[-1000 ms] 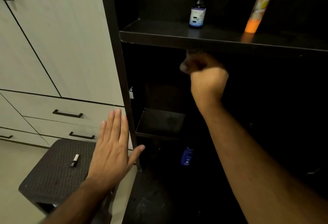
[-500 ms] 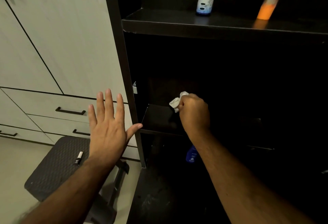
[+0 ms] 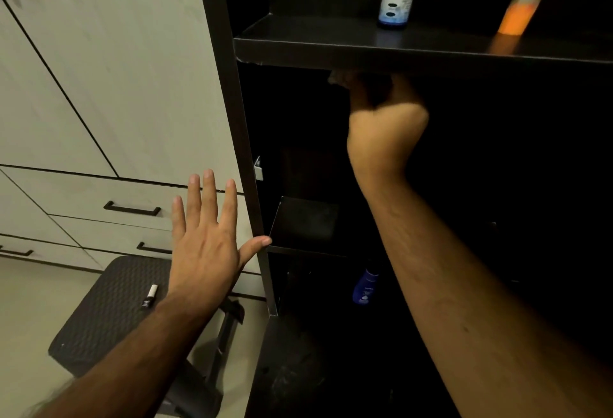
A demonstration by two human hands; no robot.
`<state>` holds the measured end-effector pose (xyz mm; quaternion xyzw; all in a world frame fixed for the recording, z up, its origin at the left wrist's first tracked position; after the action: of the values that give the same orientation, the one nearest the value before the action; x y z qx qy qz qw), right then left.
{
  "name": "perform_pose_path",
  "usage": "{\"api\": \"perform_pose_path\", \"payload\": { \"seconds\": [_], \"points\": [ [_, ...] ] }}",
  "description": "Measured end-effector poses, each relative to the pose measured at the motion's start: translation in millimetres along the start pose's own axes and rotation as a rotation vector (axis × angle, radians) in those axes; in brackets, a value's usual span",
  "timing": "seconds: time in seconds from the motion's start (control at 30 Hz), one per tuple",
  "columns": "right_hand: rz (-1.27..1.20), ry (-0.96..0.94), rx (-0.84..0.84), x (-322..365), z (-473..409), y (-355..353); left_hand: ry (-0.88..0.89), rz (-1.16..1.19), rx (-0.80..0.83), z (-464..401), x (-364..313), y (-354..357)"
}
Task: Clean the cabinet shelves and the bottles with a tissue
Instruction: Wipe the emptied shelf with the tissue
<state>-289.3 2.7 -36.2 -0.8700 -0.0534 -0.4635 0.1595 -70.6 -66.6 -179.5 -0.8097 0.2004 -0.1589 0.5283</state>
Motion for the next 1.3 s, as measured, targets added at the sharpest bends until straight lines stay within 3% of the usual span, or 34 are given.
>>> {"api": "perform_pose_path", "payload": {
  "seconds": [0.1, 0.17, 0.33, 0.47, 0.63, 0.77, 0.87, 0.93, 1.0, 1.1, 1.3],
  "points": [
    [0.222, -0.246, 0.160, 12.7, 1.5, 16.9, 0.024, 0.006, -0.005, 0.5, -1.8, 4.4],
    [0.451, -0.286, 0.296, 7.2, -2.7, 29.3, 0.027, 0.011, -0.009, 0.7, -1.2, 6.4],
    [0.308, -0.468, 0.228, -19.8, 31.3, 31.5, 0.027, 0.032, -0.009, -0.2, -0.2, 8.6],
    [0.474, -0.391, 0.549, -73.8, 66.0, 48.0, 0.027, 0.041, -0.010, -0.4, 0.8, 10.7],
    [0.507, -0.179, 0.486, -84.3, 55.0, 46.2, 0.020, 0.050, 0.001, 0.1, 1.2, 10.9],
    [0.407, -0.158, 0.170, -42.1, 14.1, 11.5, 0.005, 0.061, 0.002, 1.3, 1.3, 8.0],
    [0.126, 0.053, 0.065, -22.2, -7.9, 10.6, 0.003, 0.054, 0.010, 1.4, 0.8, 5.7],
    [-0.004, -0.021, 0.001, -0.7, -5.0, 13.7, 0.004, 0.043, 0.020, 0.8, 0.7, 5.1],
    [-0.010, -0.114, 0.073, 13.5, 1.5, 21.8, 0.006, 0.033, 0.022, -0.4, 0.9, 4.3],
    [0.212, -0.209, 0.250, 9.9, 10.2, 45.8, 0.010, 0.022, 0.019, -1.1, 1.9, 4.2],
    [0.319, -0.400, 0.391, -33.5, 55.7, 62.1, -0.012, 0.027, 0.017, 1.0, 1.5, 7.0]
  ]
}}
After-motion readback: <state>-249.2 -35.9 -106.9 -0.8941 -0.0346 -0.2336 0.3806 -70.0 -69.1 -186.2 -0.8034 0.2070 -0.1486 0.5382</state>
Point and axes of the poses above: each hand's wrist, its own z-axis away from the middle knuckle, its own y-axis out of the palm, x = y × z, the point moved 6 cm from there along -z, towards the middle knuckle, and after that the axes turned 1 degree about -y, right-handed, at the moved point
